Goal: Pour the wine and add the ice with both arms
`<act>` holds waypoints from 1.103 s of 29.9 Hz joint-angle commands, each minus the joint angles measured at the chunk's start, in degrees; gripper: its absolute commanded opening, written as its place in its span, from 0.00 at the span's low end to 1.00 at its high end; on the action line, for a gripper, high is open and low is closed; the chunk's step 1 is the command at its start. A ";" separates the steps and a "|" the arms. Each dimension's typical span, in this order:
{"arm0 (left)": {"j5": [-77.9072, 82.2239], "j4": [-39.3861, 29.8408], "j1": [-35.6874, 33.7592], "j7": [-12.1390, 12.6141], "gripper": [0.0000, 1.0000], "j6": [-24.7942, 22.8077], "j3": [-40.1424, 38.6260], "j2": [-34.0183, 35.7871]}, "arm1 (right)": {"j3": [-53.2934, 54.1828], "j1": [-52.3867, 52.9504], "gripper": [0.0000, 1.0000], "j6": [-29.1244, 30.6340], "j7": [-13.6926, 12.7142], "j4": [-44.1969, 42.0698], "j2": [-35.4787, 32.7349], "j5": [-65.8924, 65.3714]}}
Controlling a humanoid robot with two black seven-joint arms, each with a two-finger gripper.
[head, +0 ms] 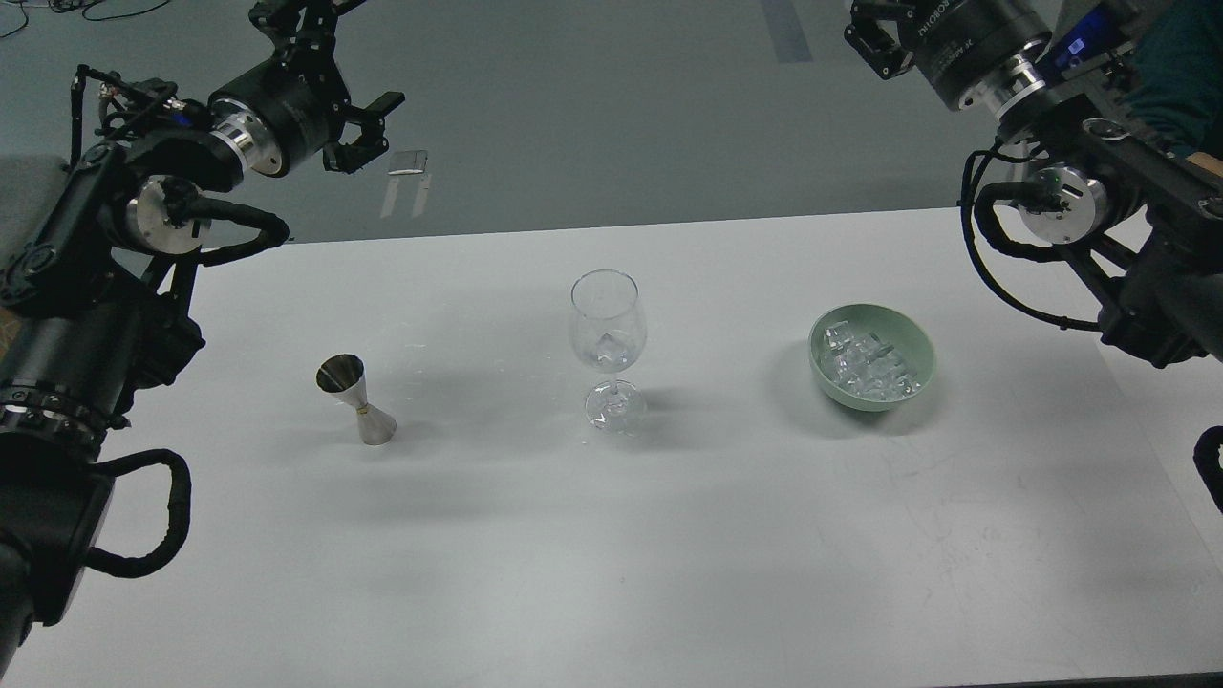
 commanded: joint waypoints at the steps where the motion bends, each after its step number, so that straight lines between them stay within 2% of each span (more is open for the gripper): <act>1: 0.82 0.27 -0.62 -0.28 0.98 0.03 2.25 0.49 | 0.01 0.00 1.00 -0.17 -0.01 -0.01 -0.03 -0.01; 5: -0.41 -0.17 -0.62 -0.72 0.98 0.03 1.99 0.14 | 0.01 0.00 1.00 -0.26 -0.01 -0.10 0.06 -0.01; 6: -2.41 -0.44 -0.45 -1.51 0.98 0.03 1.90 0.06 | 0.01 0.00 1.00 -0.35 -0.01 -0.10 0.15 -0.01; 7: -5.83 -0.53 -0.27 -2.21 0.98 1.12 1.81 0.06 | 0.01 0.00 1.00 -0.35 -0.01 -0.10 0.32 -0.01; 11: -17.70 -0.53 -0.45 -2.22 0.98 2.80 1.81 0.06 | 0.01 0.00 1.00 -0.44 -0.01 -0.10 0.24 -0.10; 13: -23.94 -0.53 -0.62 -2.48 0.98 5.34 1.99 -0.29 | 0.01 0.00 1.00 -0.44 -0.01 -0.19 0.06 -0.10; 17: -24.06 -0.53 -1.85 -2.66 0.98 7.37 2.07 -1.52 | 0.01 0.00 1.00 -0.53 -0.01 -0.10 0.06 -0.01; 26: -24.84 -0.53 -1.85 -2.74 0.98 4.65 1.90 0.67 | -0.08 0.00 1.00 -0.70 -0.01 -0.10 0.15 -0.01; 33: -23.70 -0.53 -2.03 -2.66 0.98 9.04 2.95 0.49 | -0.08 0.00 1.00 -1.05 -0.01 -0.10 0.41 -0.01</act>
